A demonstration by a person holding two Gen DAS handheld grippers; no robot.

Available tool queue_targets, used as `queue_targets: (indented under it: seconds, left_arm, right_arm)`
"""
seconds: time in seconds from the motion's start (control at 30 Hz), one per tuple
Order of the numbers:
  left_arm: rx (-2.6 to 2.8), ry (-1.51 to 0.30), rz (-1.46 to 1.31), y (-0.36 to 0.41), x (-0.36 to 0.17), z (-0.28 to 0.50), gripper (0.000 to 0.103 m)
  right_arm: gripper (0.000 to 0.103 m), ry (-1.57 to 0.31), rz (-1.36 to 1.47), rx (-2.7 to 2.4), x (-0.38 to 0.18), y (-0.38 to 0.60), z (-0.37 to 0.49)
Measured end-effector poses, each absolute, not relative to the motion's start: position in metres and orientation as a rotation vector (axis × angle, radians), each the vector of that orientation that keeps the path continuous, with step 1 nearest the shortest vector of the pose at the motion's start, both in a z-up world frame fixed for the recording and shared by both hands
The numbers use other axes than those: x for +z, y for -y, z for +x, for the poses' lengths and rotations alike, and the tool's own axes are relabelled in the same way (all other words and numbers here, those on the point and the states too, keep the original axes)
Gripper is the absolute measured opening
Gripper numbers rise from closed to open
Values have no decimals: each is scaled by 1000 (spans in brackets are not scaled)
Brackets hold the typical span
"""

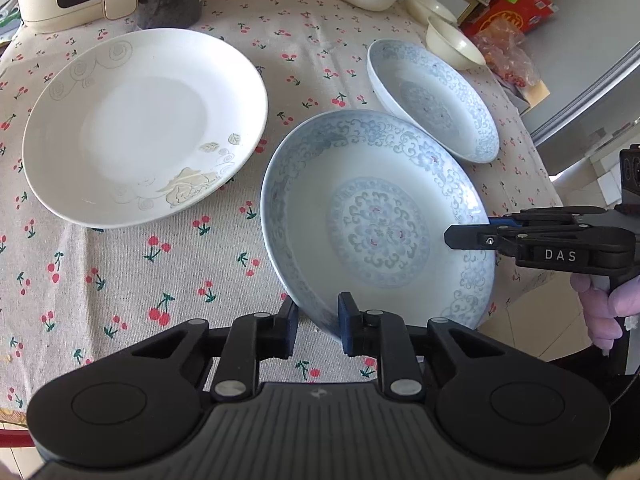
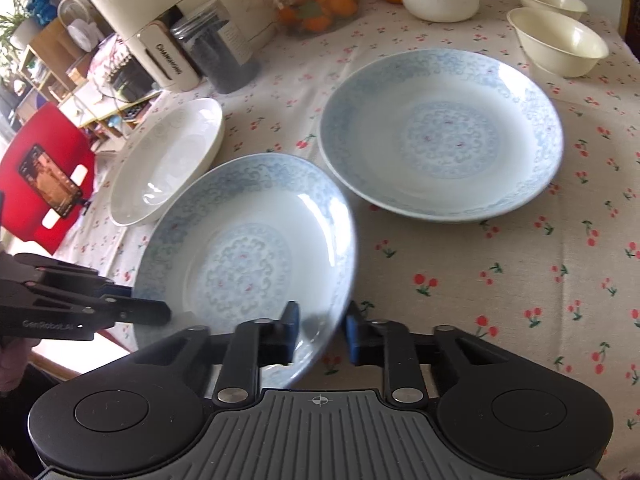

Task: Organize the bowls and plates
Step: 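Close both grippers on the rim of the blue-patterned plate, then carry the held blue plate with both grippers over the other blue plate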

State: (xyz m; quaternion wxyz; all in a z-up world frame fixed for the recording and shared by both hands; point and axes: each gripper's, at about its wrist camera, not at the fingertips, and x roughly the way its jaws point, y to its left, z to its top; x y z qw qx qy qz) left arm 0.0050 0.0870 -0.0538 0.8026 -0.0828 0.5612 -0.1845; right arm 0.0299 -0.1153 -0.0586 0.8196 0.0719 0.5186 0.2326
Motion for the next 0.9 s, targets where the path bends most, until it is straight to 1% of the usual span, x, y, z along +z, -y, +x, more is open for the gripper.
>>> queue_targets:
  seconds: [0.3,0.63,0.9]
  left_arm:
    - [-379,-1166,-196,-96,-44,0,19]
    - [-381,-1085,-188,-98,-28,-7,20]
    - [-380,-1042,-185,-88,-20,0,20]
  right_arm:
    - [19,-1046,118,523,-42,110,23]
    - [19,-999,133,524,-26,114,22]
    - [19,-959,150,493,-16,124,29]
